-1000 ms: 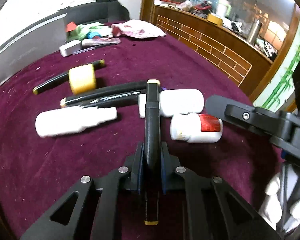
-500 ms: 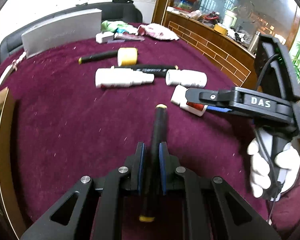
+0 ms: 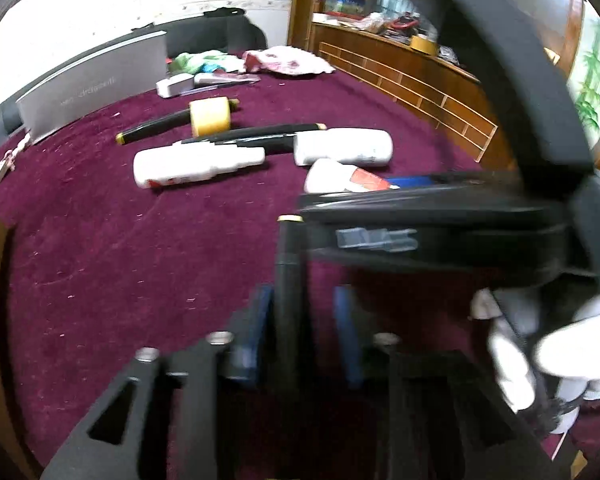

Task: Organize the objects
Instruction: 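Hold the black marker while the right gripper grasps the red-labelled medicine bottle, then carry the marker and medicine bottle into the tray and open both grippers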

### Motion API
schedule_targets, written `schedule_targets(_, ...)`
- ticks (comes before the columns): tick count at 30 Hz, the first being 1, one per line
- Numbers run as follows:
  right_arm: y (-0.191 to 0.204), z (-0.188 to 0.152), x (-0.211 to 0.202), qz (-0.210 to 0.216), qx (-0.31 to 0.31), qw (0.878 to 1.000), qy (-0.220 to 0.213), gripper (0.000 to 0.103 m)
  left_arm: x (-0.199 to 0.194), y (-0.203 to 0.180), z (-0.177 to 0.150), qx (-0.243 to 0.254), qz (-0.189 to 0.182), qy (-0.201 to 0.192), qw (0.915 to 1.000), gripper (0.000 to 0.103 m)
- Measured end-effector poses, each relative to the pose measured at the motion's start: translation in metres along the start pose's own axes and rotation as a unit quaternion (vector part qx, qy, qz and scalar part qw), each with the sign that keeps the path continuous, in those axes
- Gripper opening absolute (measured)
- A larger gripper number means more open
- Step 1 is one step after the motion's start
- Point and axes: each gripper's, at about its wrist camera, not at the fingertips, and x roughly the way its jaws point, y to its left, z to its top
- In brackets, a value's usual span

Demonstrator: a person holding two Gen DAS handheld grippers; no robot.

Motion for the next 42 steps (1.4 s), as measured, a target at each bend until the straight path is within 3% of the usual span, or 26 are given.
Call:
schedule_targets(1,0.003,0.001,0.001,-0.006,-0.008,1.000,0.000,0.064,0.002,-0.007,0.000,0.016,0.006,0.003,0.9998,0.047)
schedule_targets(3,0.008,0.002,0.004,-0.016,-0.020,1.000,0.002,0.061,0.004,-0.019,0.001,0.047,0.032,0.011,0.9983,0.044)
schedule_targets(4,0.010,0.002,0.005,-0.022,-0.025,0.999,0.003,0.058,0.003,-0.020,0.002,0.049,0.029,0.014,0.9983,0.027)
schedule_targets(5,0.011,0.002,0.005,-0.032,-0.032,0.999,0.003,0.044,0.000,-0.018,0.003,0.046,0.027,0.017,0.9984,0.012)
schedule_targets(6,0.012,0.002,0.004,-0.039,-0.038,0.999,0.004,0.031,-0.002,-0.013,0.003,0.039,0.017,0.022,0.9989,0.011)
schedule_targets(12,0.006,-0.007,-0.010,-0.024,-0.031,0.999,0.010,0.031,-0.028,0.020,-0.007,-0.026,-0.025,0.014,0.9993,0.011)
schedule_targets(20,0.024,-0.010,-0.041,0.054,-0.007,0.999,0.001,0.032,-0.103,0.063,-0.030,-0.100,-0.036,-0.055,0.9928,0.011)
schedule_targets(26,0.080,-0.003,-0.066,0.129,-0.036,0.991,0.000,0.032,-0.163,0.117,-0.049,-0.149,-0.007,-0.098,0.9840,0.011)
schedule_targets(33,0.174,0.007,-0.073,0.216,-0.092,0.972,0.016,0.032,-0.217,0.202,-0.081,-0.205,0.072,-0.129,0.9676,0.011)
schedule_targets(42,0.276,0.019,-0.034,0.263,-0.121,0.955,0.067,0.032,-0.206,0.296,-0.087,-0.253,0.116,-0.110,0.9541,0.011)
